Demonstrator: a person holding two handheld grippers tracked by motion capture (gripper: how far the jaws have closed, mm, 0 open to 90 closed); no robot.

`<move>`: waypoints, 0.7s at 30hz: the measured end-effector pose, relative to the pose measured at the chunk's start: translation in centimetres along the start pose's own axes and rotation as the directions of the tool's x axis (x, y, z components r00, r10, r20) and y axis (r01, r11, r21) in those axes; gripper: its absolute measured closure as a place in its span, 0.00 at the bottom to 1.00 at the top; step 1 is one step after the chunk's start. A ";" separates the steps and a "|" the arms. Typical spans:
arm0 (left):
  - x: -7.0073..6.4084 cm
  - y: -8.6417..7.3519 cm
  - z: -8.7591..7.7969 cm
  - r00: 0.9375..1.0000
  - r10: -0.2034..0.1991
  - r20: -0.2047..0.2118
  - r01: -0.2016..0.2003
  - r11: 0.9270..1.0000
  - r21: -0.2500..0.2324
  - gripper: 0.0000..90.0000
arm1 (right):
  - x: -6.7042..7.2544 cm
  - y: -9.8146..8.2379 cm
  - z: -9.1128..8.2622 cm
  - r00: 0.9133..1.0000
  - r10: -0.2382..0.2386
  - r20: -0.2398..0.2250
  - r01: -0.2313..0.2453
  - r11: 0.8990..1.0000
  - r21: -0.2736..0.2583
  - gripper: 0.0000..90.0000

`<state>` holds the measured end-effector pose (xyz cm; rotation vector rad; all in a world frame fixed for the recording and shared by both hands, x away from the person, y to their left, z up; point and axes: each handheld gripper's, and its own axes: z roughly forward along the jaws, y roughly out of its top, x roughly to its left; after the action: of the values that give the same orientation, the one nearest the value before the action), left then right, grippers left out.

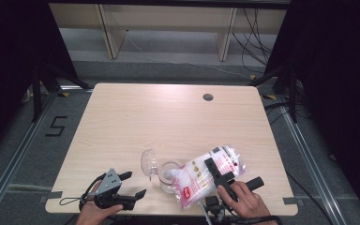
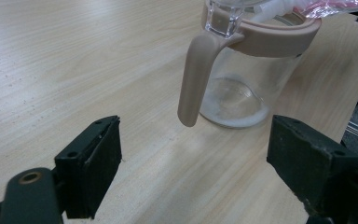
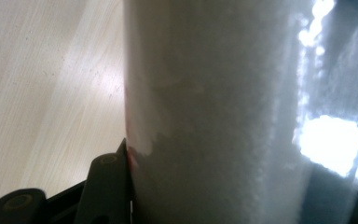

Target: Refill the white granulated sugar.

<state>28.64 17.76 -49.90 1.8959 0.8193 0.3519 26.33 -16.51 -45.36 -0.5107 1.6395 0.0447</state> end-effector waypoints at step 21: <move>0.1 0.0 0.0 1.000 -0.001 0.000 0.001 1.000 0.002 0.19 | -0.6 -0.1 -0.2 1.000 -0.019 0.023 0.020 1.000 -0.009 0.58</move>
<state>28.72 17.84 -49.94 1.8966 0.8213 0.3506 26.25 -16.47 -44.74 -0.5313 1.6122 0.0437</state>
